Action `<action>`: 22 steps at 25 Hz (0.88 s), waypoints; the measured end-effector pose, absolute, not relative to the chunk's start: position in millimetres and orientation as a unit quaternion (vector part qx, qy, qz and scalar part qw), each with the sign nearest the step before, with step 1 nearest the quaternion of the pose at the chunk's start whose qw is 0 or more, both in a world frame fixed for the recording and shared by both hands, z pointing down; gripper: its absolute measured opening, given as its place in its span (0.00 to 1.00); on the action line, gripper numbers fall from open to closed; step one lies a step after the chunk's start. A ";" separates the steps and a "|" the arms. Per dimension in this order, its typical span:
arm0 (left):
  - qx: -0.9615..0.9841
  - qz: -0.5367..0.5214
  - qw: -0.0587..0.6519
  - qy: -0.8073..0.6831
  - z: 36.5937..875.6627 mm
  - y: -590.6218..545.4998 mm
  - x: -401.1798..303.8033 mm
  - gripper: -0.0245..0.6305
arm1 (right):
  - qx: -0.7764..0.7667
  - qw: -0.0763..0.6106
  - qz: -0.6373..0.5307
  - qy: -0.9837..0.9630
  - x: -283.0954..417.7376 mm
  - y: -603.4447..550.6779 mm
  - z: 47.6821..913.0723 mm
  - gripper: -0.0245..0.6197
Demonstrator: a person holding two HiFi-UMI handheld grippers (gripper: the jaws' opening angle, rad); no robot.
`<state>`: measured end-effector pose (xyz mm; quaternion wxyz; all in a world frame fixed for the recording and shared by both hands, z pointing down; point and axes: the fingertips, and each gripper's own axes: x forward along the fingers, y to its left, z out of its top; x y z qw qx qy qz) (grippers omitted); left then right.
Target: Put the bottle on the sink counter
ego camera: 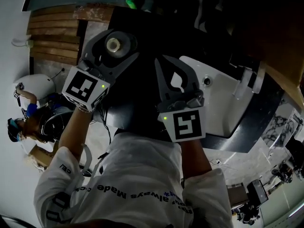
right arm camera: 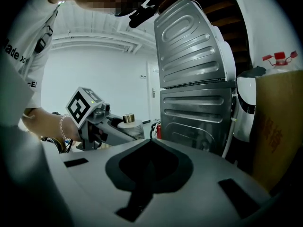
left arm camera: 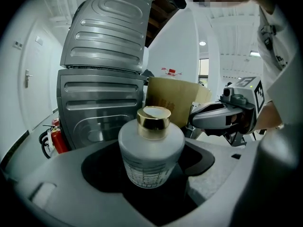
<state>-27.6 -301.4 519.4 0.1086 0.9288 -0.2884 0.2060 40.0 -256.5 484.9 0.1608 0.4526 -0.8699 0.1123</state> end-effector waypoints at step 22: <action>0.917 0.237 0.119 -0.298 595.9 -336.7 -24.6 0.55 | 0.453 0.150 0.136 -0.868 32.6 -286.7 538.9 0.05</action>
